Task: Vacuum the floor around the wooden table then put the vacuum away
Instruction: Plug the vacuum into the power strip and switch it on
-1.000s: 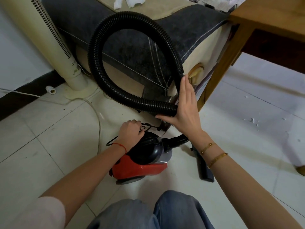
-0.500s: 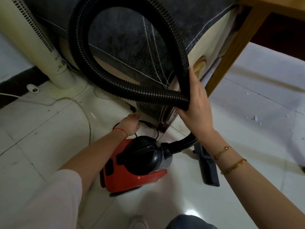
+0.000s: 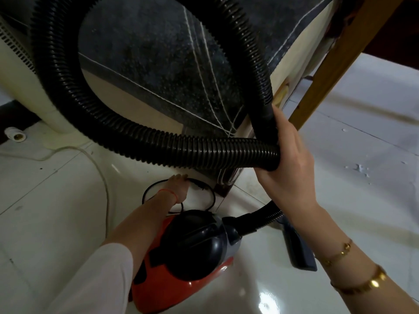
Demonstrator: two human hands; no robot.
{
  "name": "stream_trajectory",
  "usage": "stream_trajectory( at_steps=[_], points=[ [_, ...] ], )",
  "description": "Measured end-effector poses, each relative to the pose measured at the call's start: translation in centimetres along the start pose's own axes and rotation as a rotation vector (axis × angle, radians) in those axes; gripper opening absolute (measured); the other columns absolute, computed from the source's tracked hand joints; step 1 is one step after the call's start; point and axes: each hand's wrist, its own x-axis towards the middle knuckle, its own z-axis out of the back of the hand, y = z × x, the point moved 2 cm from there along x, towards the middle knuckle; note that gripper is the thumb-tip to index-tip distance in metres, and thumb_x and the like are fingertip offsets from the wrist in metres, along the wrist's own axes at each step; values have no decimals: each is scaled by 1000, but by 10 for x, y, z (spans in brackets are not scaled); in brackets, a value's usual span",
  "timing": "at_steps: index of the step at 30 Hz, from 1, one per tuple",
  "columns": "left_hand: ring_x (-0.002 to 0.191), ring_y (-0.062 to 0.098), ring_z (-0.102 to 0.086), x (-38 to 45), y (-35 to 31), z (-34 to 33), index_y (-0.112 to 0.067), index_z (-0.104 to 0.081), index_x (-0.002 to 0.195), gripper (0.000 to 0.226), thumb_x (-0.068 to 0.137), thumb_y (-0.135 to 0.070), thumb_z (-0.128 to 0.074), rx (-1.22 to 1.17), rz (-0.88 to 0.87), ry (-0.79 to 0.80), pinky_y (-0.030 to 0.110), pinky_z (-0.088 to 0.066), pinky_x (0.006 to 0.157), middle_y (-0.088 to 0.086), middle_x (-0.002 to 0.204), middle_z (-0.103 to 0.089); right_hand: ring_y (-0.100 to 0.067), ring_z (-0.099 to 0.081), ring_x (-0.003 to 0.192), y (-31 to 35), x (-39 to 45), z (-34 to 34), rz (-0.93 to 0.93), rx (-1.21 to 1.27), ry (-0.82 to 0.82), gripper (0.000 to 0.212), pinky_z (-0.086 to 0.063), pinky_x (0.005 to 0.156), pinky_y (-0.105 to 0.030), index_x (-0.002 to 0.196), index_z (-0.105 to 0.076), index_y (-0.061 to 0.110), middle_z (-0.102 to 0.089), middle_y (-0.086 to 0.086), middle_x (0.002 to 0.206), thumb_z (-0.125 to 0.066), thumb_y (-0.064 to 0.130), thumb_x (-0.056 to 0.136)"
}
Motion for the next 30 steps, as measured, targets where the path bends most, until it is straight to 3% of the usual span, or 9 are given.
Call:
stream_trajectory(
  at_steps=[4,10,13,15,17,19,21,26,30],
  points=[
    [142,29,-19,7,-7,-3,-8,-27,148,55,94,-11,-38,79,11,48,42,-14,118,10,156,-18,-24,-57,111,1,1,1,-9,16,-5,69,-49,91,-33,141,-38,4,-59,-9,123,-68,8,79],
    [138,27,-26,2,-11,2,-6,-33,146,53,95,-15,-41,35,81,-14,41,-14,118,11,151,-26,-22,-56,113,2,1,3,-29,36,8,67,-45,93,-29,141,-38,6,-60,-7,123,-65,10,80],
    [130,27,-37,-11,-10,14,-4,-41,139,45,94,-9,-42,-126,108,-102,33,-28,112,13,142,-37,-22,-56,111,3,2,3,-22,41,3,65,-46,92,-31,141,-38,7,-60,-7,121,-63,13,82],
    [114,26,-50,-22,-5,22,1,-45,132,39,93,-2,-43,-286,107,-156,29,-41,96,15,126,-51,-23,-56,113,4,2,4,-20,39,7,64,-47,93,-32,141,-38,7,-60,-8,122,-61,16,82],
    [106,25,-55,-37,2,32,-1,-56,121,32,91,3,-45,-402,91,-208,26,-42,88,13,120,-54,-22,-54,117,4,2,6,-19,37,28,66,-46,97,-34,143,-37,6,-58,-8,127,-63,16,83],
    [104,26,-55,-57,9,44,-2,-65,105,30,86,9,-46,-495,68,-275,24,-39,85,12,115,-56,-21,-51,122,5,2,9,-17,34,64,72,-44,102,-35,145,-34,8,-55,-6,132,-68,16,82],
    [92,26,-58,-82,12,59,0,-62,95,22,81,11,-49,-604,71,-365,27,-41,76,13,100,-61,-18,-47,127,7,1,14,-25,31,106,81,-41,105,-35,147,-29,12,-51,-4,137,-72,23,80],
    [66,19,-59,-158,11,86,-3,-59,100,10,91,-7,-58,-742,175,-527,28,-47,60,12,78,-66,-20,-38,132,17,-4,19,-41,59,200,108,-41,107,-46,153,-7,14,-39,-6,145,-75,44,75],
    [64,21,-57,-216,2,91,1,-66,94,27,99,-18,-47,-895,286,-537,34,-47,63,11,71,-63,-29,-22,144,34,-10,24,41,-12,200,124,-29,115,-49,151,4,2,-18,-17,156,-64,68,71]
  ],
)
